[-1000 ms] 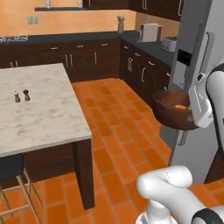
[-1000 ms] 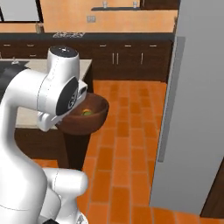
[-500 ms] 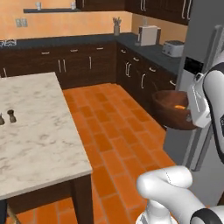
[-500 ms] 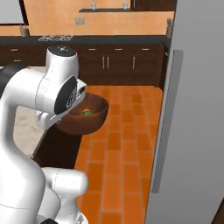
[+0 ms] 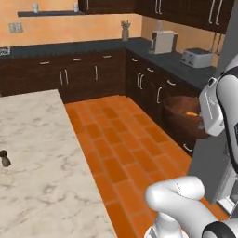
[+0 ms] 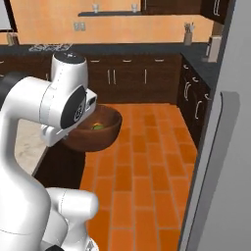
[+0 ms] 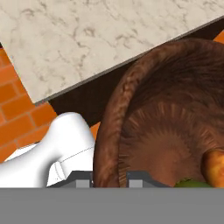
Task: Pick the chicken drumstick and lime from their plates and place them in the bowl. Then put the bowl in the fridge.
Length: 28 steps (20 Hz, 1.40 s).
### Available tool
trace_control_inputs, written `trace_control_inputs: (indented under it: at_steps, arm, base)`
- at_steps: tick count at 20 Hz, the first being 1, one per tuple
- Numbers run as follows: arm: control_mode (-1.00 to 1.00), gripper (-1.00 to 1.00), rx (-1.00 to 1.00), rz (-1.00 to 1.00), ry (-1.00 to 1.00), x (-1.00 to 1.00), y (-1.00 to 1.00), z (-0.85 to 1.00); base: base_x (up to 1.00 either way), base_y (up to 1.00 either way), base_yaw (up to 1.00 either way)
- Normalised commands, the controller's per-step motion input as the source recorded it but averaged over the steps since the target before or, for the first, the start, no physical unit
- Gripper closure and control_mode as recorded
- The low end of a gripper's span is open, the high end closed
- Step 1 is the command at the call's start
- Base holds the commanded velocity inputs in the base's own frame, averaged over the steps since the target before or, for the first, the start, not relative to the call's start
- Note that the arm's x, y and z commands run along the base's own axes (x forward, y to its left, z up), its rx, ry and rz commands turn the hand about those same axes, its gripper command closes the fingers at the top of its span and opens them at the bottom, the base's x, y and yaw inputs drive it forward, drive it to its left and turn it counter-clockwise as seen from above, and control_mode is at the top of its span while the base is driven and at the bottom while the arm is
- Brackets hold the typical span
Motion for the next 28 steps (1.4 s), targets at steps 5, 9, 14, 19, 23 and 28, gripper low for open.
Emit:
trace_control_inputs:
  at_steps: [5, 9, 14, 19, 23, 28]
  arm:
    - [1.00, 1.00, 0.00, 0.00, 0.00, 0.00, 0.00, 0.00]
    - [1.00, 1.00, 0.00, 0.00, 0.00, 0.00, 0.00, 0.00]
    - [1.00, 1.00, 0.00, 0.00, 0.00, 0.00, 0.00, 0.00]
    - [1.00, 1.00, 0.00, 0.00, 0.00, 0.00, 0.00, 0.00]
    - [1.00, 1.00, 0.00, 0.00, 0.00, 0.00, 0.00, 0.00]
    - [1.00, 1.00, 0.00, 0.00, 0.00, 0.00, 0.00, 0.00]
  base:
    - [1.00, -0.32, -0.01]
    - [1.00, -0.46, -0.06]
    - [0.42, -0.33, -0.56]
    - [0.09, -0.07, -0.84]
    - [0.08, 0.00, -0.87]
    - [0.14, 0.03, -0.87]
